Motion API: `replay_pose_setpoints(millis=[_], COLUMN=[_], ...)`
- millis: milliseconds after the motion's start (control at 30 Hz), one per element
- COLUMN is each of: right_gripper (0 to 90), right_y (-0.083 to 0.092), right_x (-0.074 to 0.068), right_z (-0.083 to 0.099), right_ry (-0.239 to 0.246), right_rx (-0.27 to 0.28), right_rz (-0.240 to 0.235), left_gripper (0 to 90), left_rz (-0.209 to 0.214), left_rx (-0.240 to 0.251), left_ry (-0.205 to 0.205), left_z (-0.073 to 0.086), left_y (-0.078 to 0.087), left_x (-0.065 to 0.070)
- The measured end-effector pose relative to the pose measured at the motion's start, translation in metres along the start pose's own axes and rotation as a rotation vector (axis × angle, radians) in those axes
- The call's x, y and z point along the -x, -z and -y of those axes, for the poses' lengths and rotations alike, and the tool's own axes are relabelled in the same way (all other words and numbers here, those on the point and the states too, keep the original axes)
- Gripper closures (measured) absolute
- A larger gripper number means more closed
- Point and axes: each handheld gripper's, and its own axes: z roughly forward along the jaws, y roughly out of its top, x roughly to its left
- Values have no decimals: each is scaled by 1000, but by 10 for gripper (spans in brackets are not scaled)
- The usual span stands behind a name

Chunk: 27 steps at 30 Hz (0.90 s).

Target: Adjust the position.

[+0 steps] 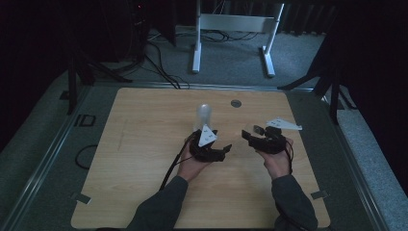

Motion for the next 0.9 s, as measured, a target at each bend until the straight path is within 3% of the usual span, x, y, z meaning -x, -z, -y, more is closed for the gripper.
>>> replay_pose_setpoints(millis=[367,400,900], right_gripper=[412,412,412], right_y=[-5,-5,-4], right_x=[-3,-1,8], right_z=[13,14,22], right_ry=[-32,-53,-128], right_rx=[-12,-6,4], right_rz=[-26,-41,-70], left_gripper=[242,242,249], left_rz=[30,33,44], left_rx=[-8,-12,-29], left_ry=[-10,-11,-31], left_z=[-1,-1,-1], left_y=[-6,-7,-16], left_x=[6,6,13])
